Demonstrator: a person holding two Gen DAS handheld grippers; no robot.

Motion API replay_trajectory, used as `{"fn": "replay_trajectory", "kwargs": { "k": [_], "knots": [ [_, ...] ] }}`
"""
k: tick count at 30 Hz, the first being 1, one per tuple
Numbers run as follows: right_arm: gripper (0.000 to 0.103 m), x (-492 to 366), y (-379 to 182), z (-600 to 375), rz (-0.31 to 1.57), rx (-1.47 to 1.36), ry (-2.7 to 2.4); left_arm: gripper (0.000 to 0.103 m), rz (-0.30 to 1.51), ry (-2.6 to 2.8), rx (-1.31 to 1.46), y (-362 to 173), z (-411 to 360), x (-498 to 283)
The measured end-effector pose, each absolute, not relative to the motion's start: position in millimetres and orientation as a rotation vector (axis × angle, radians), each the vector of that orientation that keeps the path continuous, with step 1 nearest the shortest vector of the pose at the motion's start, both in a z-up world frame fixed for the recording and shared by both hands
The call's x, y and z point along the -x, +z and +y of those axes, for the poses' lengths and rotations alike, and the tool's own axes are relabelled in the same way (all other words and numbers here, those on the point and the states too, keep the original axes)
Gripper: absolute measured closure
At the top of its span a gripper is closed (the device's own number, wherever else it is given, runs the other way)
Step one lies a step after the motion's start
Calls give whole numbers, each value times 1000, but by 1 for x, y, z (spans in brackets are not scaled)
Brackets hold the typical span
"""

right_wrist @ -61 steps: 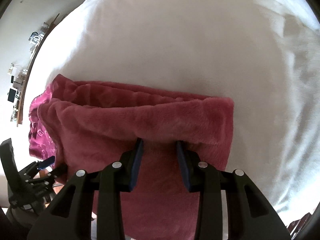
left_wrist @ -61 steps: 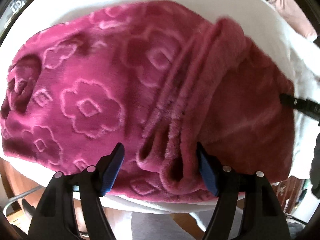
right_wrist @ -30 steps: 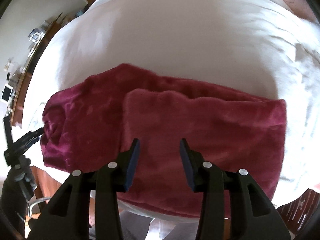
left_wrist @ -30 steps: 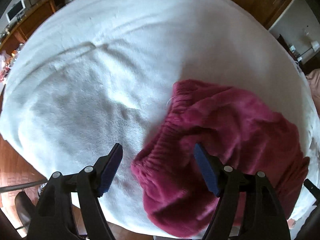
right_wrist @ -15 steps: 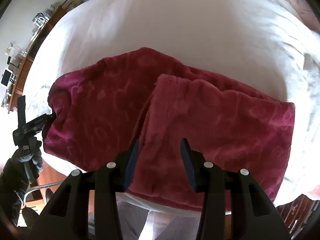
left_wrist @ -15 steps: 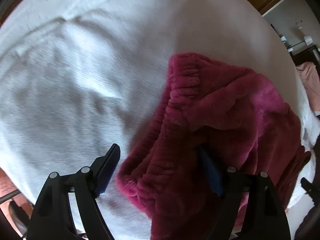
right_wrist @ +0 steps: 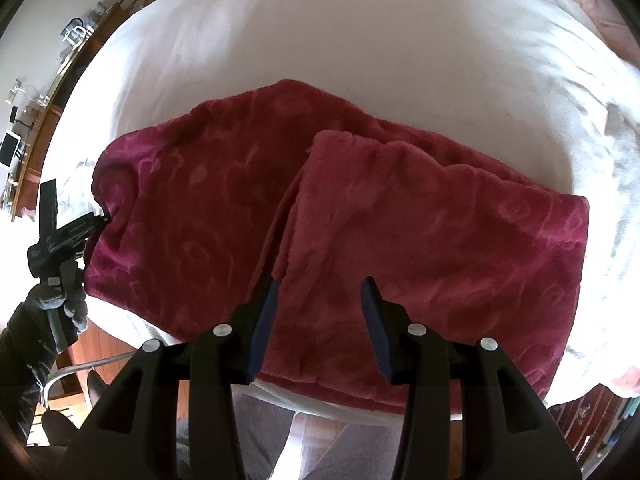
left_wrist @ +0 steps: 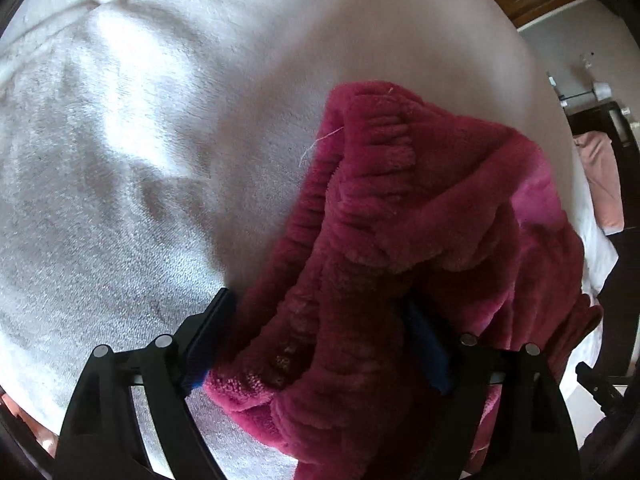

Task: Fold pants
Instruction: 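Grasp the waistband edge with the left gripper and lift it, then fold the held waistband over onto the pants and open the left gripper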

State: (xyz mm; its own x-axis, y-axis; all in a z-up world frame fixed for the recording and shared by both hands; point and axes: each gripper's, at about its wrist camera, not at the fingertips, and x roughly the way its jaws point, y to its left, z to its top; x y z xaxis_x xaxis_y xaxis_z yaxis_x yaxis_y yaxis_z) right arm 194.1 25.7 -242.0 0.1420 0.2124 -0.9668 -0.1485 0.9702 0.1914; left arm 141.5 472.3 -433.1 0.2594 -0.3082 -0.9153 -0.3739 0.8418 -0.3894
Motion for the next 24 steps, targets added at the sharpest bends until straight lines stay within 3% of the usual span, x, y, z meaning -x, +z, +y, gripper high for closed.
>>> {"fn": "replay_trajectory", "kwargs": {
  "k": [4,9,12,24],
  "knots": [
    [59,-191,-242,27,1408,-44,256,24,1331,44,622,-439,470,-152],
    [59,-188,-243,22,1413,-50,238,50,1324,-12,627,-433,466,-155],
    [59,-188,-244,22,1408,-53,243,59,1319,-23,601,-421,460,-156],
    [59,-193,-233,-1,1346,-78,278,68,1228,24,615,-376,441,-145]
  ]
}}
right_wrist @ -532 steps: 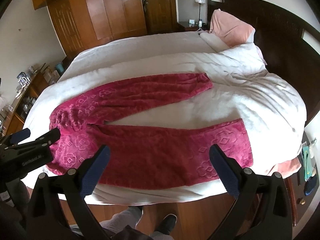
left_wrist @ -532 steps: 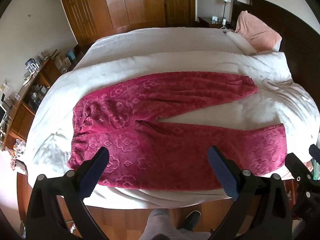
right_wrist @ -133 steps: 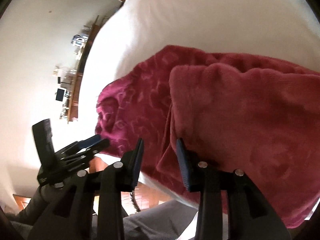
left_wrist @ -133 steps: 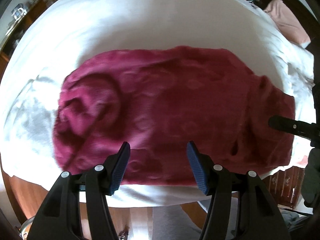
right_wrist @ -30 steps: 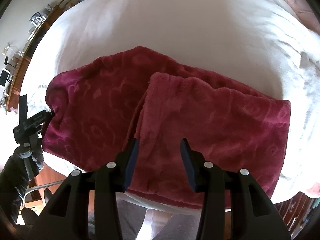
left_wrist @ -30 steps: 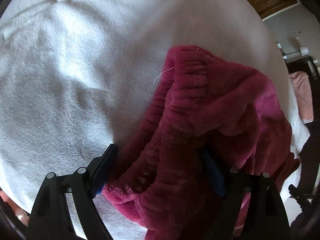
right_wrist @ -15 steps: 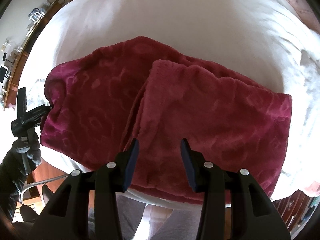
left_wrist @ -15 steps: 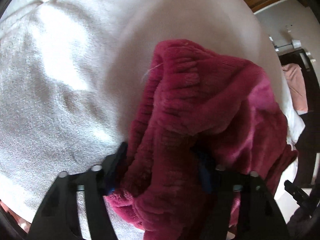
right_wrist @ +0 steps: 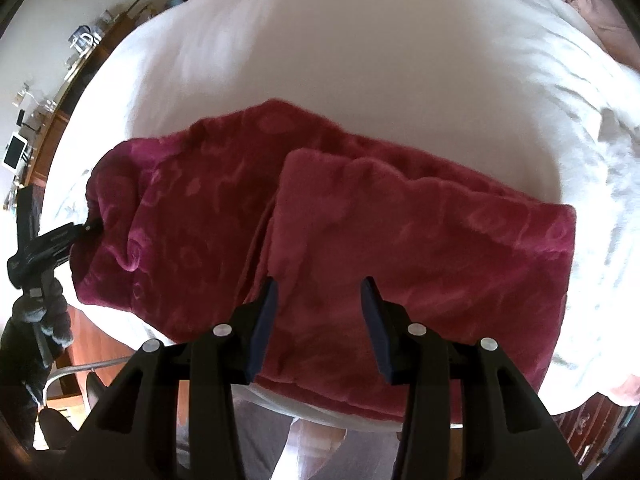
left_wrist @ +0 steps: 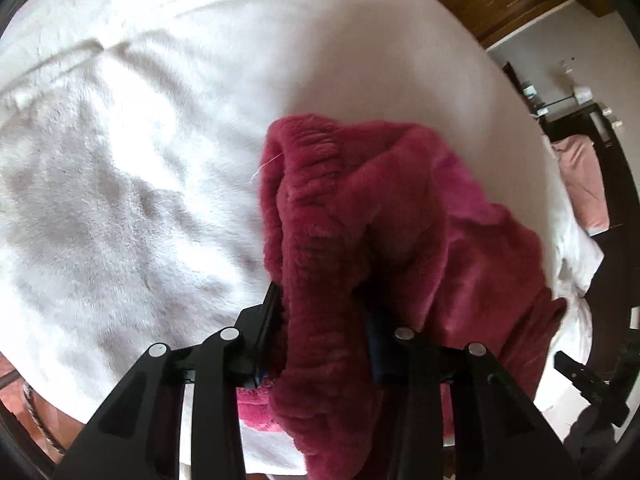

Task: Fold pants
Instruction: 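Fold the held waistband over onto the pants and open the left gripper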

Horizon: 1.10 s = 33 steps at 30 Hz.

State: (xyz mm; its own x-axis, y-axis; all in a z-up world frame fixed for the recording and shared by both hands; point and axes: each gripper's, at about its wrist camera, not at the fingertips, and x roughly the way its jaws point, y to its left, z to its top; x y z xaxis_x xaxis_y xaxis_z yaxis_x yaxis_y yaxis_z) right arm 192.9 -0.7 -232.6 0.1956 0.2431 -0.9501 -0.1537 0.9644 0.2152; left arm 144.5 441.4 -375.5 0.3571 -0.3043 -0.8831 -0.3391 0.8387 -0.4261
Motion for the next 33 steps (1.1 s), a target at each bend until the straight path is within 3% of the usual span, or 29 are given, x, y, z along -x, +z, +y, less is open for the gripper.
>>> {"fn": "replay_trajectory", "kwargs": {
  "k": [17,32,33],
  "knots": [
    [59,-172,-229,-62,1306,-185,292,77,1058,-116,567,-273,359,-139],
    [59,-141,-233,-142,1282,-275,284,78,987,-427,438,-188,176,-133],
    [59,-139,-233,-147,1281,-279,284,85,985,-450,437,-185,164,-132]
  ]
}}
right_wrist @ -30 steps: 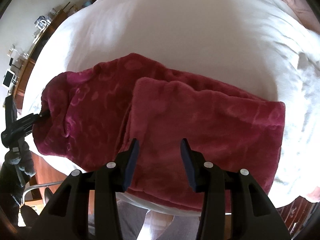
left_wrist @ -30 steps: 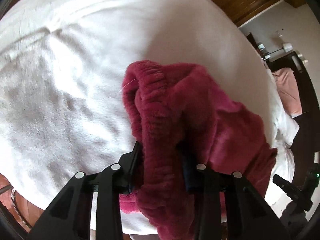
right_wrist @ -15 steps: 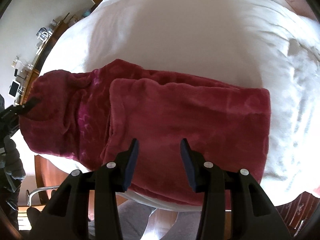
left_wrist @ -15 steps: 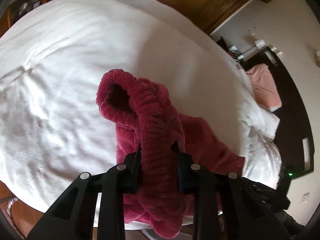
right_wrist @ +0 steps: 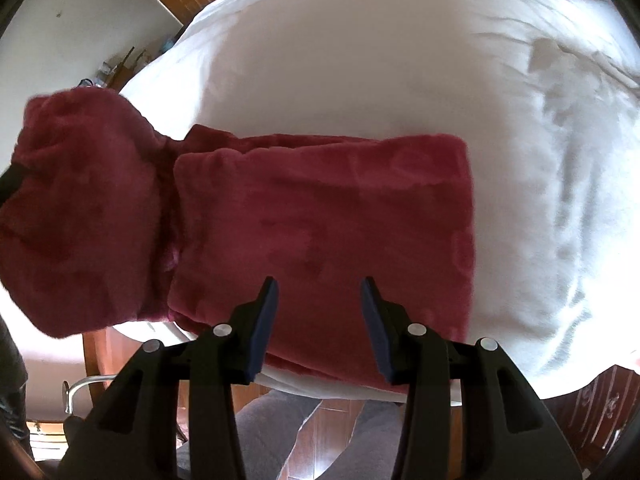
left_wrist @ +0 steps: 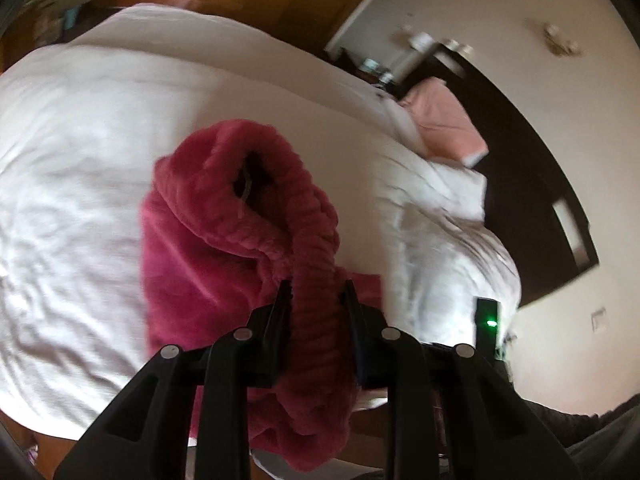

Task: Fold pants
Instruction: 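Fold the held waistband over onto the pants and open the left gripper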

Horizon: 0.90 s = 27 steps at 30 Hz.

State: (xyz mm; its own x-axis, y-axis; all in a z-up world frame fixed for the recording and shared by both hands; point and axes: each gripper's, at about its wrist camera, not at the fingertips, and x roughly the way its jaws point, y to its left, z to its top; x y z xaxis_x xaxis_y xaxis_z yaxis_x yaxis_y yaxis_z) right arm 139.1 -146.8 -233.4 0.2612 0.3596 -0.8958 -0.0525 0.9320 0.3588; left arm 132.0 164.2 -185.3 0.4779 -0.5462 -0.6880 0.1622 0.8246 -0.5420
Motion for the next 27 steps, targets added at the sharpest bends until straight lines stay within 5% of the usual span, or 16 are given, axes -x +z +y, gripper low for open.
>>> {"fn": "replay_trajectory", "kwargs": {
  "k": [1,11,19,21,25,27],
  "knots": [
    [59,-137,-234,-153,1279,-285,283,92,980,-489,446,-182,150,-132],
    [59,-127,-244,-207,1267,-359,269,91,1015,-585,317,-183,42,-139],
    [58,-127,-245,-204,1264,-389,340,91,1073,-366,365,-208,99,-136],
    [45,-130,-241,-195,1254,-386,369,91,1077,-325,377,-210,112,-134],
    [42,-137,-230,-167,1231,-364,439,89,1097,-252,320,-216,131,-130],
    [37,-140,-227,-155,1229,-354,461,76,1107,-237,308,-220,138,-127]
  ]
}}
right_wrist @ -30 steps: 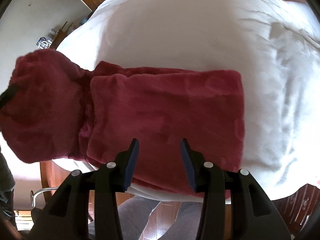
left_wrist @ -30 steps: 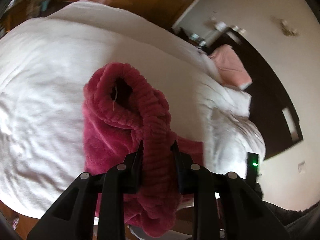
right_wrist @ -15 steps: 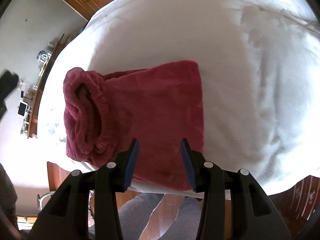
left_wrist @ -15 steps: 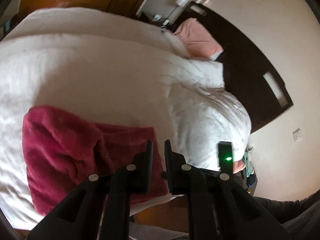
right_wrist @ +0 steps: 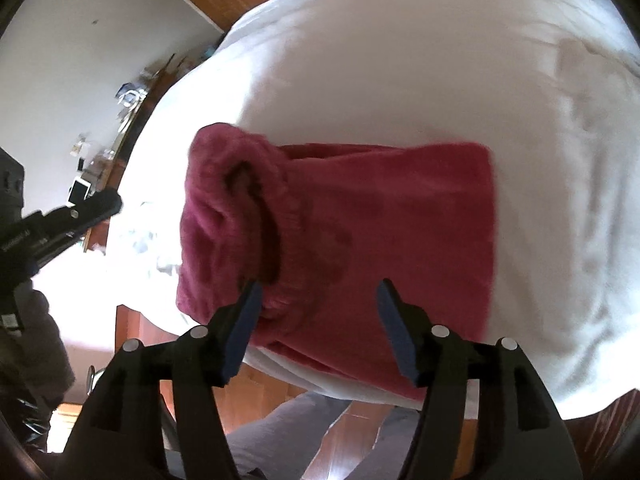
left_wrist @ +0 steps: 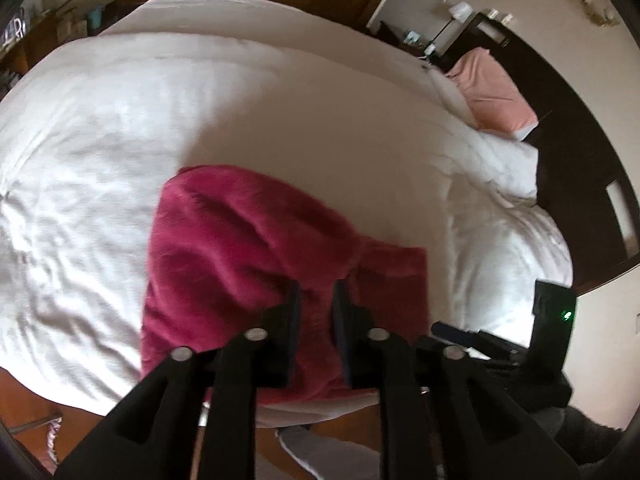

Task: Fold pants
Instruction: 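Fold the held waistband over onto the pants and open the left gripper, then grasp the folded waistband end with the right gripper and lift it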

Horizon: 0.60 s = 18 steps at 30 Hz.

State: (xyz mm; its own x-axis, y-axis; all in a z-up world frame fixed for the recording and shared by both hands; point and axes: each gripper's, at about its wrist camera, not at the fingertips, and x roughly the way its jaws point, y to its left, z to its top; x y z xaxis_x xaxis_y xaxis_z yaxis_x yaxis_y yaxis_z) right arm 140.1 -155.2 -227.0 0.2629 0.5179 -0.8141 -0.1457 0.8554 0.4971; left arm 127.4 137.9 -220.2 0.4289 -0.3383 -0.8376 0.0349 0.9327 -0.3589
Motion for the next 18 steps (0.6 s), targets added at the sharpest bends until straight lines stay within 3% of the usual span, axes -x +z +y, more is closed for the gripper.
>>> {"fn": "replay_trajectory", "kwargs": {
  "k": [2,4,6,8,18],
  "knots": [
    [30,-144,-223,-140,1224,-342,480,62,1111,-226,303,-225,147,-124],
    [22,-147,-221,-125,1219,-326,487,57,1116,-221,295,-226,152,-123],
    [16,-151,-221,-114,1219,-326,496,42,1120,-218,287,-229,158,-122],
    [12,-154,-224,-105,1227,-330,507,36,1116,-215,277,-230,163,-122],
    [11,-186,-260,-69,1294,-391,460,32,1165,-210,231,-241,194,-120]
  ]
}}
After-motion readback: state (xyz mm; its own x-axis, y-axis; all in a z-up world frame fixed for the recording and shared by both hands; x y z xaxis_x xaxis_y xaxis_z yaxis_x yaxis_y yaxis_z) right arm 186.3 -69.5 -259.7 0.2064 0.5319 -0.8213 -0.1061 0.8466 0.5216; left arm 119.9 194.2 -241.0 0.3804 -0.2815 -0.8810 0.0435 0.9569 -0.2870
